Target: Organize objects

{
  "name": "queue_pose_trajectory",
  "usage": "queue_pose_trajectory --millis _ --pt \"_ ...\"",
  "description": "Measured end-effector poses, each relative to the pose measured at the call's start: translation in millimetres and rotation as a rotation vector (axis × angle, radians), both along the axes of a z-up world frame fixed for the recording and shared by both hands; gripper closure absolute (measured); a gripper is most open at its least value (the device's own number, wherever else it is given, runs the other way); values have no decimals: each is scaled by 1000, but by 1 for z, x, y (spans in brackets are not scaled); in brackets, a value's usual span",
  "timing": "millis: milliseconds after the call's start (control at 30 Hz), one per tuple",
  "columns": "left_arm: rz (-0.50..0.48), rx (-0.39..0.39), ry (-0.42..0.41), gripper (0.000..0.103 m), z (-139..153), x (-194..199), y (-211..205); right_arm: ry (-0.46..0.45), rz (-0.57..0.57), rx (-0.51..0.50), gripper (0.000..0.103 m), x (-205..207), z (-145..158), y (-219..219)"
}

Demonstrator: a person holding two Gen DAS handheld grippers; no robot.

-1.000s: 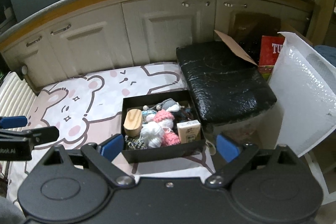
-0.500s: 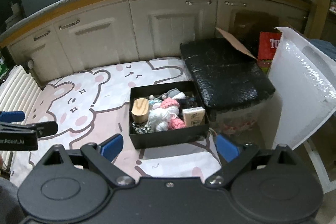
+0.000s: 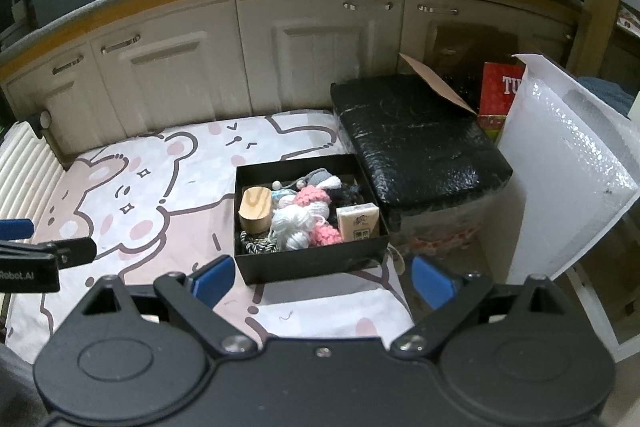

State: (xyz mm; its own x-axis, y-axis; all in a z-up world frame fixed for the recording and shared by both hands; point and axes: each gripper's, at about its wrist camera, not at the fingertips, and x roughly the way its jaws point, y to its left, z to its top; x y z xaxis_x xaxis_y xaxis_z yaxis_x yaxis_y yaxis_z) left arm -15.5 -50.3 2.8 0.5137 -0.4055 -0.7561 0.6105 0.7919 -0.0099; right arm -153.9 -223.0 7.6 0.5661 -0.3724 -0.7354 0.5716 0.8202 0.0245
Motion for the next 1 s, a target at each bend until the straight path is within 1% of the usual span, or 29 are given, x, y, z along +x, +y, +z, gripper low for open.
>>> queue_pose_trajectory --millis 1000 --pt "-4 -4 10 0 0 2 3 -3 -5 27 7 2 -2 -3"
